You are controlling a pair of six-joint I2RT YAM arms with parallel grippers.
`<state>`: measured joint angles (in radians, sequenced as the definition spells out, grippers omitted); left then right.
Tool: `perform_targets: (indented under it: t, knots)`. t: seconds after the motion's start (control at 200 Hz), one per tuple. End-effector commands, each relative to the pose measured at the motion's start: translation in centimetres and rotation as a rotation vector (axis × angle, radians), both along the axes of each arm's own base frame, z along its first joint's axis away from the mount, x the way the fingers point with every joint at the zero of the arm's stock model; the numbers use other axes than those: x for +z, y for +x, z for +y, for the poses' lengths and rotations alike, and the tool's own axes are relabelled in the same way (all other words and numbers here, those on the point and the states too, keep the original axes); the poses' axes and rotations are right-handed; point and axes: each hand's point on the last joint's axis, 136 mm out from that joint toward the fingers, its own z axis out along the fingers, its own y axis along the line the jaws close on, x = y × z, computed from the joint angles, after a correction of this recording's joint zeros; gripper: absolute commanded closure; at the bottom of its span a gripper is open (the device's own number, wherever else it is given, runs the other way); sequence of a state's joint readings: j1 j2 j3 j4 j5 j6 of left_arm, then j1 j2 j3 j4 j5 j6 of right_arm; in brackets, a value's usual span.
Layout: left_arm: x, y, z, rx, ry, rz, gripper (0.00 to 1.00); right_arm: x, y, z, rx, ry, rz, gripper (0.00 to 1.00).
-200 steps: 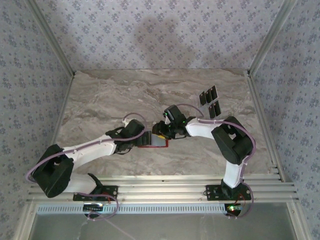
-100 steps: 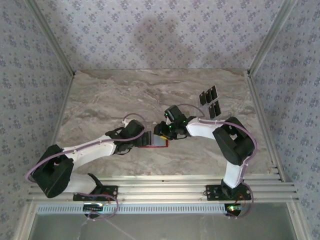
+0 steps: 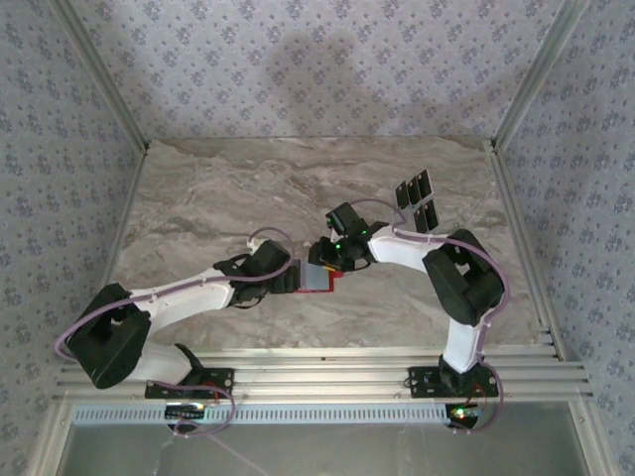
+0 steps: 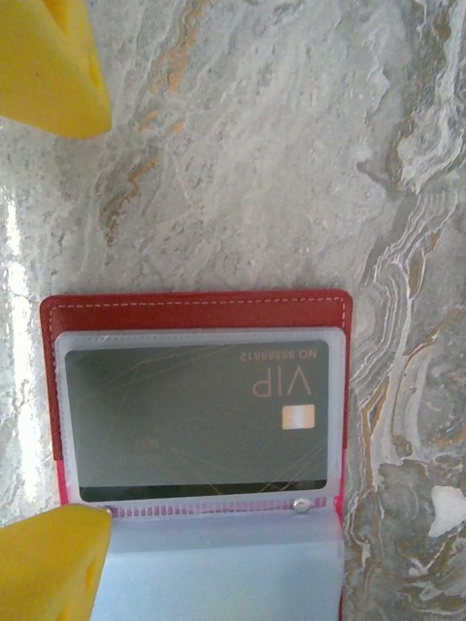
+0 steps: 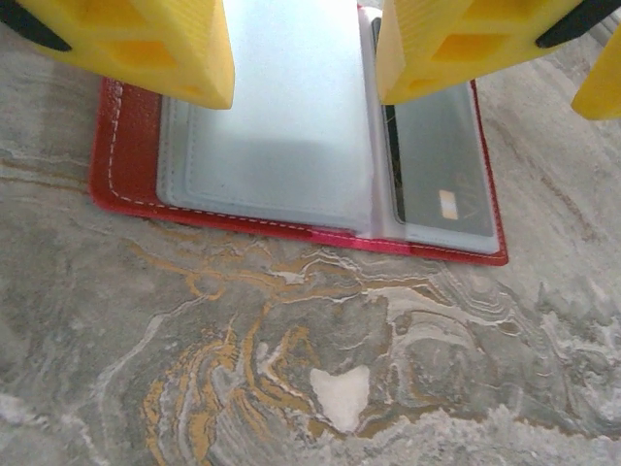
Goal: Put the credit cards into the card holder
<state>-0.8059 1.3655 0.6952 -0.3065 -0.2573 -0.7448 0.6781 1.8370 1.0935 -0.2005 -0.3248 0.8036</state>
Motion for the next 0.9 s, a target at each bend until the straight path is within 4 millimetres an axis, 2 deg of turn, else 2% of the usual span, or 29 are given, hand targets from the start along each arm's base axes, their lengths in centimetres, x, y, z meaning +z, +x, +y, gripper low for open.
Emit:
perform_targets:
  t: [0.0, 0.115, 0.29, 0.75, 0.894]
  knots:
    - [0.4, 0.4, -1.1, -0.028, -0.008, -0.017, 0.03, -1.1, -0.2, 0.2, 0.022, -0.044, 0.021, 0.55]
    - [0.3, 0.3, -1.5, -0.047, -0.004, -0.019, 0.03, -1.5, -0.5, 1.1, 0.040, -0.036, 0.035, 0.55]
    - [0.1, 0.2, -2.2, -0.068, -0.002, -0.016, 0.03, -1.0, -0.3, 2.4, 0.057, -0.014, 0.026, 0.55]
    - [1.1, 0.7, -4.6, -0.119, -0.060, -0.066, 0.03, -1.4, -0.6, 2.6, 0.053, -0.009, 0.038, 0.55]
    - [0.8, 0.9, -5.2, -0.129, -0.056, -0.063, 0.03, -1.4, -0.6, 2.7, 0.051, -0.004, 0.041, 0.55]
